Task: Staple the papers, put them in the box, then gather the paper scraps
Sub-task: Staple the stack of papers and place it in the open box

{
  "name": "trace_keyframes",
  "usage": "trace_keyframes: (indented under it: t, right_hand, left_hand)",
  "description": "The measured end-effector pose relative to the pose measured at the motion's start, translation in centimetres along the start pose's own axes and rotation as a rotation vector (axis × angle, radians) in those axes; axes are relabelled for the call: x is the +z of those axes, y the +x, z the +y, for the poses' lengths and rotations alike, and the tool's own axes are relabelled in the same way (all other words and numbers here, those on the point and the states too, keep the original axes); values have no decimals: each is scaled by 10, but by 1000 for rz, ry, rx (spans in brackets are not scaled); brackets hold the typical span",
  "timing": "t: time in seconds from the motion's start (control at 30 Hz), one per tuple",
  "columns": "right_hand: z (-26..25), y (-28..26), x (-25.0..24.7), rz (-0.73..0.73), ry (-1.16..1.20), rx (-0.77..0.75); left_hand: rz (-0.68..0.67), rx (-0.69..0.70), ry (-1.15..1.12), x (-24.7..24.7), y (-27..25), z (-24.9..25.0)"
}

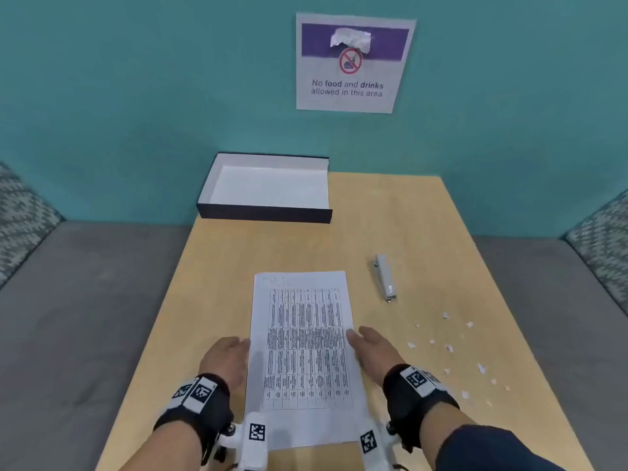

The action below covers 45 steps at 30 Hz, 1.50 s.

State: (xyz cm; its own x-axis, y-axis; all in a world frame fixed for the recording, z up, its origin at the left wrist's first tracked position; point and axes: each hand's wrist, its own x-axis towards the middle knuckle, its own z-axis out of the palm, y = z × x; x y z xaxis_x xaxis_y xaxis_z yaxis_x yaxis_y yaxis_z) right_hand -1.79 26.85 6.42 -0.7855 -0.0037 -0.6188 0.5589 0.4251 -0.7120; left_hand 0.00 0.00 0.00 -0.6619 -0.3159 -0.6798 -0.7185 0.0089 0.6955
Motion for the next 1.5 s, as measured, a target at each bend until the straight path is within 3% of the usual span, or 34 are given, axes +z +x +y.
trace_keyframes:
  t: [0.13,0.3,0.4,0.53,0.63,0.73,0.87,1.0,1.13,1.33,1.5]
  right_hand:
    - [-3,18,5,24,-32,15]
    - [-2,26,5,4,-122,33]
    - [2,28,4,-7,-145,25]
    - [4,28,0,-19,-186,4]
    - [-3,26,-7,50,-167,-79]
    - [-11,31,-20,115,109,-142]
    - [-31,31,-30,51,443,-132]
    - [-50,19,-24,171,412,-289]
    - [-62,0,-14,179,456,-428]
    - [-70,-9,-14,148,452,-471]
    - [-80,-11,-17,151,471,-511]
  left_hand:
    - [99,-47,73,16,14,8]
    - [54,-107,361,37,-8,44]
    - [74,-48,442,45,-12,46]
    - [153,103,269,47,-18,43]
    - [85,265,141,40,-38,48]
    - [-25,365,-22,26,-55,57]
    - [-81,402,-123,13,-61,68]
    - [-23,418,-201,11,-69,84]
    - [48,477,-337,10,-74,95]
    - [113,563,-431,11,-80,105]
    - [90,649,-458,11,-91,119]
